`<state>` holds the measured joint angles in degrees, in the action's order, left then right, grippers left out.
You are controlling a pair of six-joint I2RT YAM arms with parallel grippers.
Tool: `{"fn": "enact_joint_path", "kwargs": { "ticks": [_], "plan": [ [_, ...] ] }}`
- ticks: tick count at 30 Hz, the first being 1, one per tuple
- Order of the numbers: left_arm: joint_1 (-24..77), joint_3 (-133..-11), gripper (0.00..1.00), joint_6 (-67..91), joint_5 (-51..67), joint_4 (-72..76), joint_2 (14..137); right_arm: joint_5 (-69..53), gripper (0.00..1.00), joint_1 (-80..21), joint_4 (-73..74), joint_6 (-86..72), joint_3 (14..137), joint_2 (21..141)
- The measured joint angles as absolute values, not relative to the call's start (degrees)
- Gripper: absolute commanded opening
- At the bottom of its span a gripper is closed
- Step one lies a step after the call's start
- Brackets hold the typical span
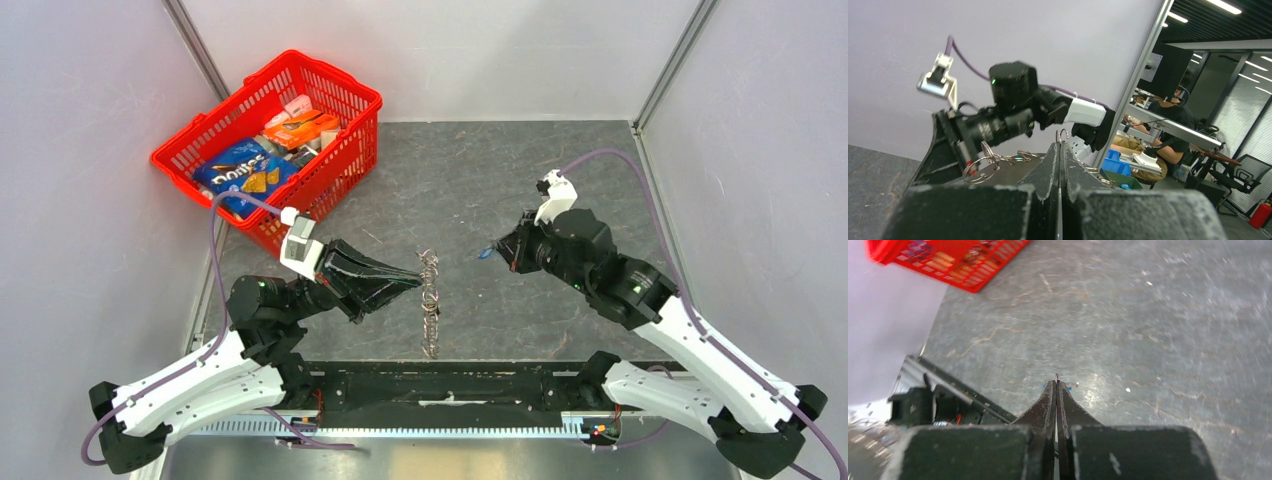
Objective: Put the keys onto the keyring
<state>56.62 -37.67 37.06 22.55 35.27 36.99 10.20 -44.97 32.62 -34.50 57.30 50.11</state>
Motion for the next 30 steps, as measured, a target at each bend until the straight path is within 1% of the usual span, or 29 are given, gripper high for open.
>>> {"fn": "enact_joint_path", "kwargs": {
  "ticks": [11, 17, 22, 30],
  "plan": [
    [56.6, -37.7, 0.02, 35.5, 20.5, 32.2, 36.6, -9.5, 0.00, -45.0, 40.6, -18.3, 73.2, 52.1],
    [56.6, -37.7, 0.02, 34.5, 19.5, 30.6, 36.6, -19.3, 0.00, -45.0, 46.9, -12.1, 84.1, 56.1],
    [56.6, -37.7, 0.02, 33.4, 19.0, 29.1, 36.5, -24.9, 0.00, -45.0, 51.9, -8.5, 92.4, 59.9],
    [56.6, -37.7, 0.02, 31.7, 18.1, 27.6, 35.9, -32.4, 0.00, -45.0, 59.8, -3.5, 101.6, 65.0]
  ]
}}
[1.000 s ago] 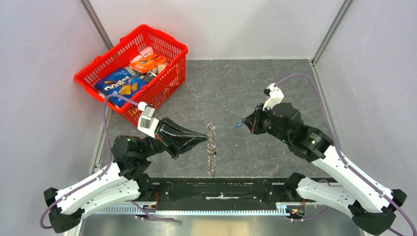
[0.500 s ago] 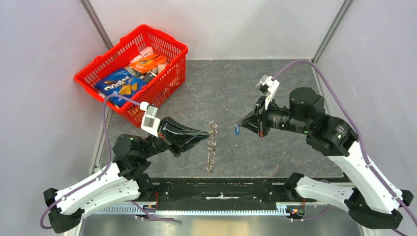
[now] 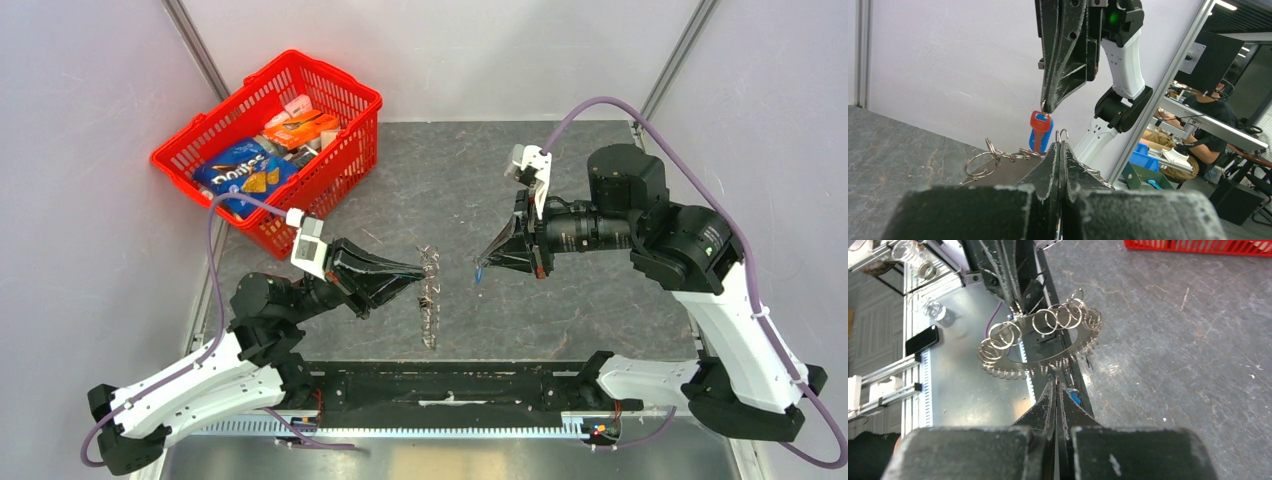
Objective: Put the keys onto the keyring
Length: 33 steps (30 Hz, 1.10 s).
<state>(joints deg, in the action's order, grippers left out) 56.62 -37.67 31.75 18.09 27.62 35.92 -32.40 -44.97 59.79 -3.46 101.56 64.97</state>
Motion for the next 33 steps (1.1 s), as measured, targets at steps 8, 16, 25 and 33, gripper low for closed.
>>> {"fn": "enact_joint_path", "kwargs": {
  "ticks": [8, 16, 25, 33],
  "plan": [
    [56.6, -37.7, 0.02, 31.0, 17.4, 25.6, 36.0, -40.0, 0.00, -45.0, 63.0, -1.7, 104.5, 68.6],
    [56.6, -38.4, 0.02, 30.4, 15.3, 23.5, 37.1, -43.1, 0.00, -45.0, 62.2, -2.2, 104.6, 71.4],
    [56.6, -38.5, 0.02, 29.4, 14.1, 22.3, 37.6, -43.1, 0.00, -45.2, 60.9, -2.5, 106.2, 73.4],
    [56.6, -38.7, 0.02, 28.7, 14.1, 21.8, 37.9, -42.7, 0.00, -46.5, 60.9, -2.3, 107.4, 75.5]
  ]
}}
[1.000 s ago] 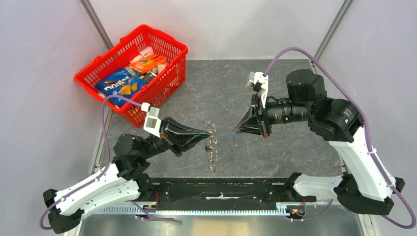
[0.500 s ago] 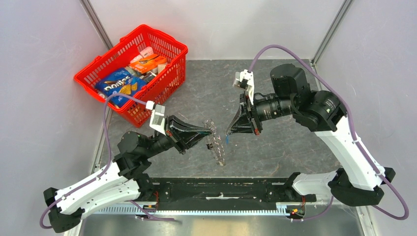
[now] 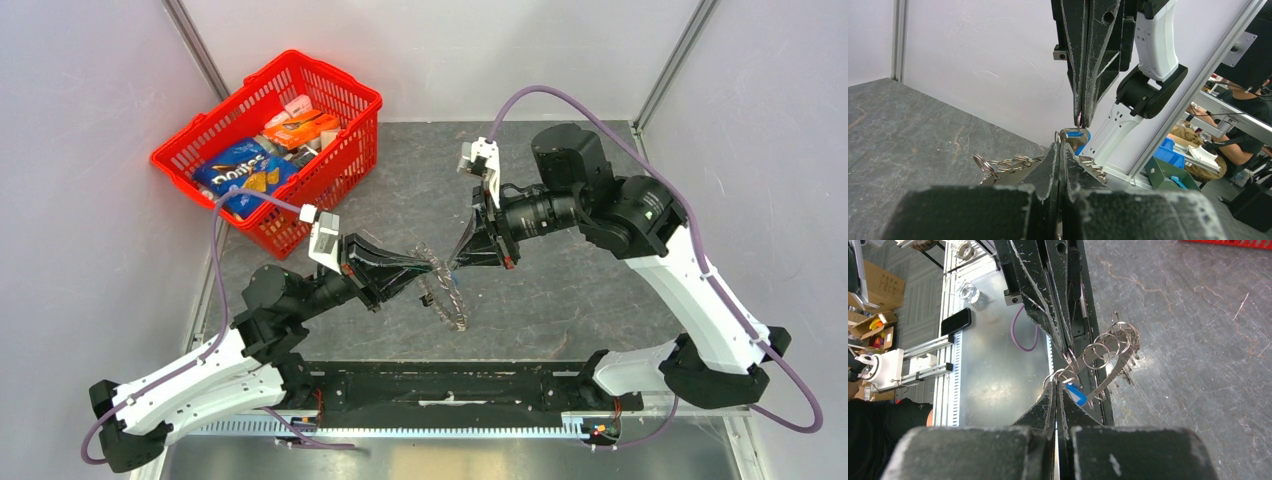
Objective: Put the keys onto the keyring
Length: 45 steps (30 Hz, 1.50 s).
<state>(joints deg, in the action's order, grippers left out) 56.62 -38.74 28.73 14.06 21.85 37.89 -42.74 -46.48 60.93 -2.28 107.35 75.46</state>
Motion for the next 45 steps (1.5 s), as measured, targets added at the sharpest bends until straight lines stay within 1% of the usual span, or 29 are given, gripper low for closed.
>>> {"fn": "enact_joint_path", "kwargs": {
  "ticks": [13, 45],
  "plan": [
    [56.6, -38.8, 0.02, 27.9, 14.1, 19.7, 37.7, -40.0, 0.00, -50.3, 61.0, -1.5, 110.0, 78.8],
    [56.6, -38.9, 0.02, 27.7, 14.0, 19.3, 37.1, -30.9, 0.00, -53.9, 62.0, -1.6, 111.2, 79.0]
  ]
}}
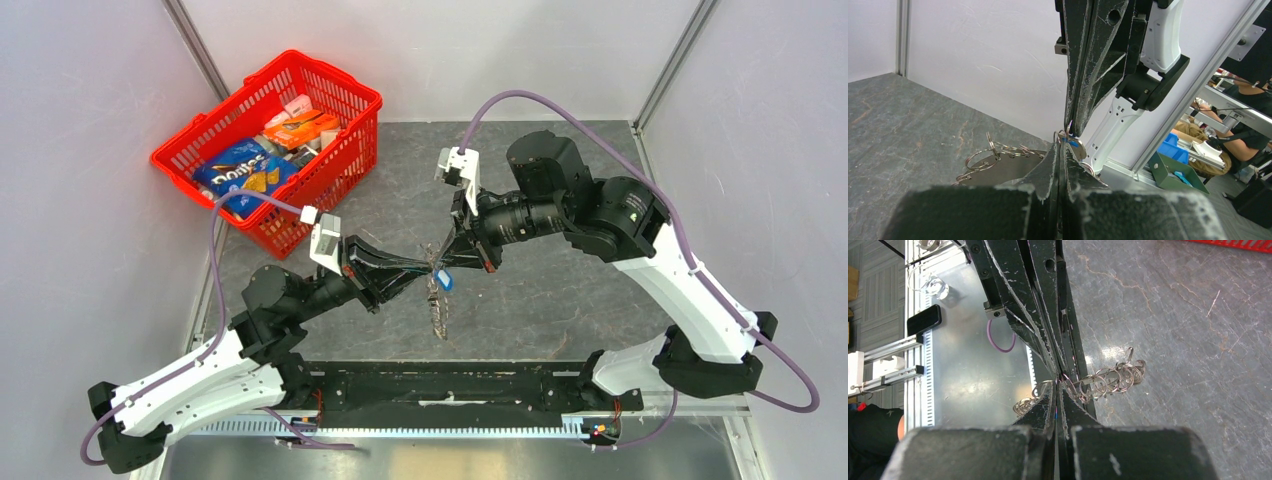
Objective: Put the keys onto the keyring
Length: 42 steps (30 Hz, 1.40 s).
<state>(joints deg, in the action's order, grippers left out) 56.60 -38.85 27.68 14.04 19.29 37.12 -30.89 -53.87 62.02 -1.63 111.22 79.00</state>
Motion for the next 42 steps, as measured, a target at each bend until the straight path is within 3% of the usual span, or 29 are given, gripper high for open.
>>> {"fn": "enact_joint_path", "kwargs": {
  "ticks": [42],
  "plan": [
    [56.6, -38.9, 0.02, 27.3, 13.9, 18.6, 37.3, -22.1, 0.00, -55.4, 63.7, -1.9, 111.9, 78.5]
  ]
}}
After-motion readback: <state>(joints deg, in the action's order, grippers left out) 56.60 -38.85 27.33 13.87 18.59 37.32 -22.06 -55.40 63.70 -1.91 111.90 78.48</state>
